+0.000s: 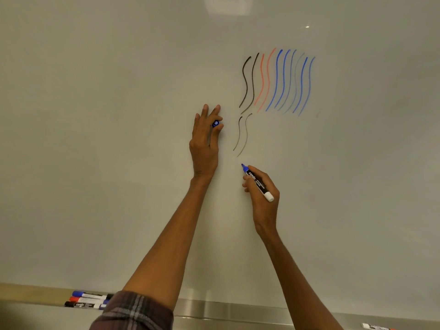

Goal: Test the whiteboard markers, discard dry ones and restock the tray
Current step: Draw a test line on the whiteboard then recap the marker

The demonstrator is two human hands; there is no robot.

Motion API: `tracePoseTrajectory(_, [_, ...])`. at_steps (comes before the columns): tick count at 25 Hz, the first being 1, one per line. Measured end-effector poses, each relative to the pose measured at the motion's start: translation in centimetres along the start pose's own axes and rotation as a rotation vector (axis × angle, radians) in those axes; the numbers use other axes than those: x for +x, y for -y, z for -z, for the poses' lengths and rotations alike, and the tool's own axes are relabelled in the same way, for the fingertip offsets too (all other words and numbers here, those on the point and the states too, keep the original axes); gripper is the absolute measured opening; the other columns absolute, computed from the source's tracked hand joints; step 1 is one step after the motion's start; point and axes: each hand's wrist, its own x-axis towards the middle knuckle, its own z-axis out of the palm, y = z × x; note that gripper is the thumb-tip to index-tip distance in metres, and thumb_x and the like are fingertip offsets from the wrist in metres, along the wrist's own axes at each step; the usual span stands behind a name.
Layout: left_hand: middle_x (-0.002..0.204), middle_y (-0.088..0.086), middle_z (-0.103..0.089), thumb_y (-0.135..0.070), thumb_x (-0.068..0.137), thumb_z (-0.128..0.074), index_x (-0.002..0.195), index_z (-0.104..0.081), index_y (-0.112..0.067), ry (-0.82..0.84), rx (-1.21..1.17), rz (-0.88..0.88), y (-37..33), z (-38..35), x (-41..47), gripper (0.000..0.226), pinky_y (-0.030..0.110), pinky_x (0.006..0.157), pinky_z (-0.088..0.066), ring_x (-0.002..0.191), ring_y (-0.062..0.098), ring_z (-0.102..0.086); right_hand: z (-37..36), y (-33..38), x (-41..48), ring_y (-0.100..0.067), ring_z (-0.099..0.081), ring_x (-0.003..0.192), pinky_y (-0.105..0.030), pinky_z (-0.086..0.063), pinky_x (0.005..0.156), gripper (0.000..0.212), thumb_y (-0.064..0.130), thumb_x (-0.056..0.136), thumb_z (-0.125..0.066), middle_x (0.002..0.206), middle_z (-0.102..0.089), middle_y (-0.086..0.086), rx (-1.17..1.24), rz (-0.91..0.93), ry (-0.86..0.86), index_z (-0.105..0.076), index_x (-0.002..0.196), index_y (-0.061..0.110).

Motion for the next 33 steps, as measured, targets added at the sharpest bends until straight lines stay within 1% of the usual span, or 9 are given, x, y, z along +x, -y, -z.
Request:
tracePoseTrajectory(3, [0.126, 0.002, -0.067, -0.019, 0.099, -0.057, 0.118, -0.068, -0.009, -0.073, -0.155, 0.14, -1.2, 1.6, -1.4, 0.024, 0.04, 0.112, -0.042, 0.126, 0.016, -0.058, -0.7, 0.5, -0.5, -0.025, -0.071, 0.093, -0.031, -0.058, 0.081, 0.025, 0.013, 0.099, -0.056, 0.108, -0.073, -0.011, 0.224, -0.163, 0.023, -0.066, 0.121, 0.016])
tracePoseTrajectory(5, [0.113, 0.004, -0.072, -0.021, 0.1, -0.057, 0.116, -0.068, -0.01, -0.134, -0.268, 0.293, -2.1, 2.8, -2.7, 0.023, 0.03, 0.1, -0.051, 0.11, 0.013, -0.066, -1.6, 0.7, -1.2, -0.028, -0.071, 0.095, -0.034, -0.058, 0.083, 0.025, 0.014, 0.102, -0.049, 0.109, -0.072, -0.016, 0.326, -0.224, 0.09, -0.065, 0.12, 0.015])
tracePoseTrajectory(7, [0.111, 0.004, -0.074, -0.022, 0.101, -0.054, 0.122, -0.065, -0.012, -0.21, -0.308, 0.412, -2.3, 3.9, -4.1, 0.025, 0.019, 0.095, -0.051, 0.107, 0.008, -0.067, -2.7, 0.9, -2.0, -0.032, -0.071, 0.097, -0.034, -0.058, 0.084, 0.024, 0.014, 0.101, -0.049, 0.11, -0.072, -0.018, 0.376, -0.236, 0.149, -0.063, 0.121, 0.011])
tracePoseTrajectory(12, [0.111, 0.003, -0.075, -0.024, 0.101, -0.054, 0.131, -0.062, -0.009, -0.297, -0.47, 0.66, -1.1, 5.9, -6.9, 0.034, 0.041, 0.103, -0.051, 0.105, 0.019, -0.071, -4.8, 1.3, -3.6, -0.033, -0.071, 0.099, -0.032, -0.058, 0.083, 0.024, 0.012, 0.098, -0.054, 0.11, -0.072, -0.016, 0.398, -0.231, 0.205, -0.064, 0.119, 0.007])
tracePoseTrajectory(17, [0.112, 0.008, -0.074, -0.023, 0.101, -0.053, 0.128, -0.063, -0.008, -0.26, -0.531, 0.707, -2.0, 6.8, -8.5, 0.032, 0.043, 0.101, -0.052, 0.104, 0.02, -0.072, -5.7, 1.4, -4.6, -0.03, -0.072, 0.096, -0.037, -0.058, 0.085, 0.022, 0.013, 0.098, -0.055, 0.108, -0.074, -0.011, 0.32, -0.221, 0.227, -0.066, 0.117, 0.012])
tracePoseTrajectory(21, [0.109, 0.007, -0.075, -0.024, 0.101, -0.053, 0.124, -0.066, -0.009, -0.235, -0.526, 0.728, -2.6, 7.2, -9.3, 0.03, 0.044, 0.1, -0.053, 0.102, 0.021, -0.072, -6.2, 1.6, -5.4, -0.026, -0.073, 0.09, -0.032, -0.059, 0.08, 0.02, 0.014, 0.097, -0.058, 0.106, -0.074, -0.006, 0.269, -0.213, 0.223, -0.067, 0.115, 0.017])
tracePoseTrajectory(24, [0.108, 0.006, -0.075, -0.024, 0.101, -0.053, 0.122, -0.068, -0.01, -0.218, -0.52, 0.747, -2.8, 7.7, -10.0, 0.029, 0.044, 0.099, -0.054, 0.101, 0.023, -0.072, -6.5, 1.7, -6.0, -0.026, -0.073, 0.087, -0.032, -0.059, 0.077, 0.018, 0.012, 0.095, -0.061, 0.105, -0.073, -0.009, 0.259, -0.207, 0.215, -0.066, 0.113, 0.013])
tracePoseTrajectory(29, [0.106, 0.01, -0.075, -0.028, 0.101, -0.054, 0.116, -0.07, -0.007, -0.281, -0.51, 0.769, -2.5, 8.7, -10.6, 0.031, 0.045, 0.097, -0.054, 0.098, 0.023, -0.073, -7.2, 1.7, -7.2, -0.024, -0.073, 0.087, -0.03, -0.059, 0.079, 0.018, 0.01, 0.093, -0.064, 0.102, -0.074, -0.012, 0.22, -0.181, 0.201, -0.068, 0.111, 0.012])
tracePoseTrajectory(33, [0.103, 0.011, -0.076, -0.024, 0.1, -0.055, 0.115, -0.07, -0.008, -0.293, -0.487, 0.784, -1.7, 9.7, -11.7, 0.027, 0.041, 0.094, -0.056, 0.094, 0.022, -0.074, -7.7, 1.5, -7.9, -0.022, -0.073, 0.086, -0.03, -0.059, 0.081, 0.017, 0.008, 0.093, -0.064, 0.098, -0.074, -0.005, 0.195, -0.164, 0.228, -0.068, 0.107, 0.016])
